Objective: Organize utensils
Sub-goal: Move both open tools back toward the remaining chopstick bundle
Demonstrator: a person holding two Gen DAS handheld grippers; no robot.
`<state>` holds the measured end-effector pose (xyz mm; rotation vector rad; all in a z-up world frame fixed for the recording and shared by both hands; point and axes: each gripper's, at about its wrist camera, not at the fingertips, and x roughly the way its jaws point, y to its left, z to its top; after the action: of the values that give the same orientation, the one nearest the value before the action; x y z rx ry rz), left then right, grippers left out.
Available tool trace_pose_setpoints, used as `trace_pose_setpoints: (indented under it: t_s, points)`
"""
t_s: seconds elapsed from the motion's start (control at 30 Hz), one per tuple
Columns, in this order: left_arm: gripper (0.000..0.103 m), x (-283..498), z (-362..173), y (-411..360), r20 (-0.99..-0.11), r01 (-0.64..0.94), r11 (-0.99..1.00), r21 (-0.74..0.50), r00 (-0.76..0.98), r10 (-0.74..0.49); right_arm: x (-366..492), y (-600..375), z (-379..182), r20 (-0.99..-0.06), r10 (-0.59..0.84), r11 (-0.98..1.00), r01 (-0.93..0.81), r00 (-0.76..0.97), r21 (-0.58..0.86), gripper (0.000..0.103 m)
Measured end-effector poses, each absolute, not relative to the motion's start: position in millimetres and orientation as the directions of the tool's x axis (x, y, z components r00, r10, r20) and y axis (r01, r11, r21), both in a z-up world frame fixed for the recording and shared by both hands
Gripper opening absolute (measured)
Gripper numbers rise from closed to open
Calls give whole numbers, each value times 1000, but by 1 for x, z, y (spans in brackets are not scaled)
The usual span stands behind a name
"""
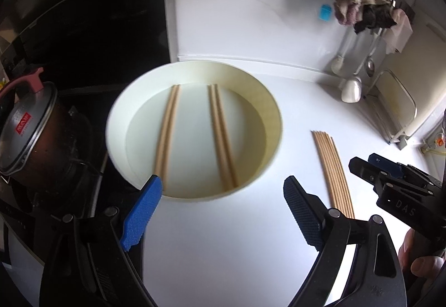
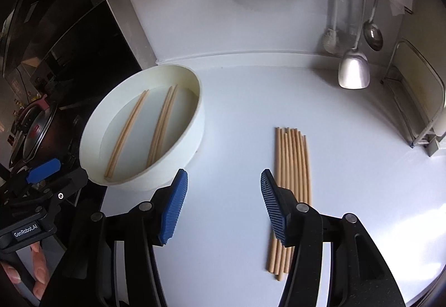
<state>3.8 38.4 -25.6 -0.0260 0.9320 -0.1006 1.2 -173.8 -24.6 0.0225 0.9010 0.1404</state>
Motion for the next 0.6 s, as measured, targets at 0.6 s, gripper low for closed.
trace_pose_setpoints:
  t_s: [0.6]
  points:
    - [90, -7, -78, -76, -852, 216, 974, -72, 494, -172, -45, -310, -77, -808, -12, 994, 94, 589, 54, 58]
